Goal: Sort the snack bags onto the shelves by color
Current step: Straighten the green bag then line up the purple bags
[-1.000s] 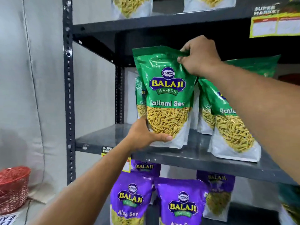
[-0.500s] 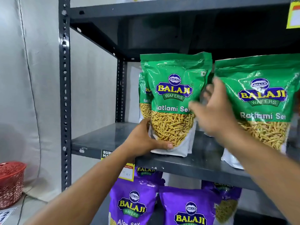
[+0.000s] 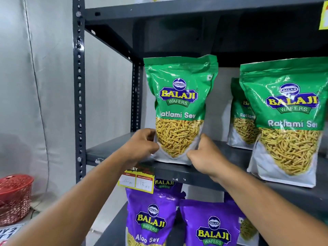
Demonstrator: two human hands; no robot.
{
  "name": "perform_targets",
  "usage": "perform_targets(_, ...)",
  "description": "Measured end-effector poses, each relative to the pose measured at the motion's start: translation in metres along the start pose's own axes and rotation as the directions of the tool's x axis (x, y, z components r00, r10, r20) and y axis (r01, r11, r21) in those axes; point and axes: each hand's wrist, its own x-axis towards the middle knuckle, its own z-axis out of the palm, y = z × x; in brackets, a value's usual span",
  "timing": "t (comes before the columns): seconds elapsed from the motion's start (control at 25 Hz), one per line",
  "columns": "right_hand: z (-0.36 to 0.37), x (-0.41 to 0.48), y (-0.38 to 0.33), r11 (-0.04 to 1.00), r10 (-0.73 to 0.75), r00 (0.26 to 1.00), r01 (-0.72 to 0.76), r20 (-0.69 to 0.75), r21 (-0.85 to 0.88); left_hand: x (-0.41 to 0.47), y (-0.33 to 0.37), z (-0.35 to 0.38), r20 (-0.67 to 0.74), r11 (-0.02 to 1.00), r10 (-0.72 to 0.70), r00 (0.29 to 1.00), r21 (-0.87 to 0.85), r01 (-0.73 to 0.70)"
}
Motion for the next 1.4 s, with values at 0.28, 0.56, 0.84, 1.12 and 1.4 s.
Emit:
perform_targets(0.28,0.037,0.013,-0.004,0.998,-0.040,0.999,0.040,0.005,0.044,-0.004,-0.009,-0.027,-0.070,0.999,-0.029,0.997,0.030,0.031)
perform_targets(0.56,0.022,0.000,0.011,0.991,-0.134,0.991,0.133,-0.014,-0.032,-0.018,0.001,-0.014,-0.147,0.998,0.011,0.989,0.056,-0.002)
perform_targets(0.84,-0.034,-0.070,0.078,0.927,-0.375,0.926,0.375,-0.045,-0.020,-0.101,-0.012,0.058,-0.435,0.917,0.259,0.863,0.391,-0.078)
perform_targets(1.12,-0.058,-0.112,0.165,0.959,-0.224,0.974,0.224,0.018,-0.172,-0.188,-0.087,0.156,-0.057,0.858,0.082,0.995,0.512,-0.042)
perform_targets(1.4,-0.023,-0.115,0.239,0.968,0.243,0.964,-0.248,0.106,0.041,-0.195,-0.158,0.207,-0.062,0.854,-0.517,0.854,-0.099,0.510)
